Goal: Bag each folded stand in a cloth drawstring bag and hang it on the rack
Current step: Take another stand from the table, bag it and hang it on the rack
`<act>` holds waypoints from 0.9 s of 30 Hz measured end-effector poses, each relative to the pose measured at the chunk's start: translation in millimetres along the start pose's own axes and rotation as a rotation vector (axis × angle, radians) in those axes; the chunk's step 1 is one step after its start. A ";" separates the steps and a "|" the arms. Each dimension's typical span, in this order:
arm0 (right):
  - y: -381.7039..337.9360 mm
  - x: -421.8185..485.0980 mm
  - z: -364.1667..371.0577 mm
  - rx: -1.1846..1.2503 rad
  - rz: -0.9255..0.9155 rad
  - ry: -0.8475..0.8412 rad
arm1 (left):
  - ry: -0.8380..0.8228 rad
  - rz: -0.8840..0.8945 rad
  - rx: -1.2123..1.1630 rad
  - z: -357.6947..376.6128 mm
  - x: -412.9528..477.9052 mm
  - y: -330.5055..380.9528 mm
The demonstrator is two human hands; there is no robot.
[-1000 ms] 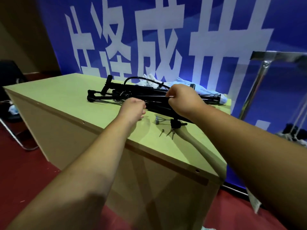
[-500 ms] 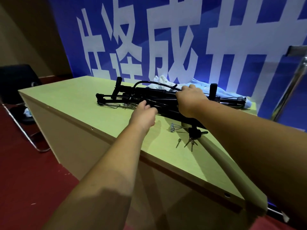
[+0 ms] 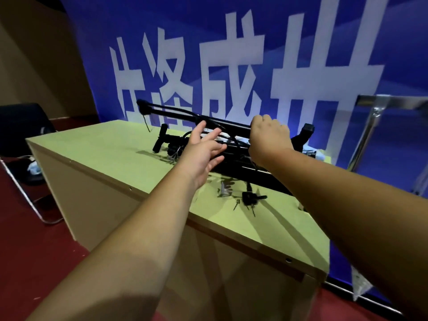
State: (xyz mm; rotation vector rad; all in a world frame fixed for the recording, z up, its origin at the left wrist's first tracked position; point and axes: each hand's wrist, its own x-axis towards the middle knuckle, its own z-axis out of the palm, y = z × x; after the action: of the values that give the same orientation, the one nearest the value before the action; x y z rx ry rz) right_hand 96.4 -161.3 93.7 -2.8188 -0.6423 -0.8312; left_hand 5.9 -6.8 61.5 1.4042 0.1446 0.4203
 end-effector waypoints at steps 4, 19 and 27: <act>9.8 -6.4 -41.6 0.114 0.094 0.043 | -0.061 0.065 -0.025 25.5 -17.7 41.0; 38.2 -59.6 -134.7 0.289 0.320 0.017 | -0.143 0.156 -0.128 93.6 -92.5 123.2; 65.1 -118.3 -149.5 0.641 0.431 -0.061 | -0.167 0.110 -0.076 121.6 -122.4 118.0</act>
State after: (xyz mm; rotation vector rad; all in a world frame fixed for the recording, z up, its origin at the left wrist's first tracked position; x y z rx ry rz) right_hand -37.7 -298.9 154.3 -2.2650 -0.2249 -0.3707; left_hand -88.2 -151.6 179.2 1.3698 -0.0841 0.3926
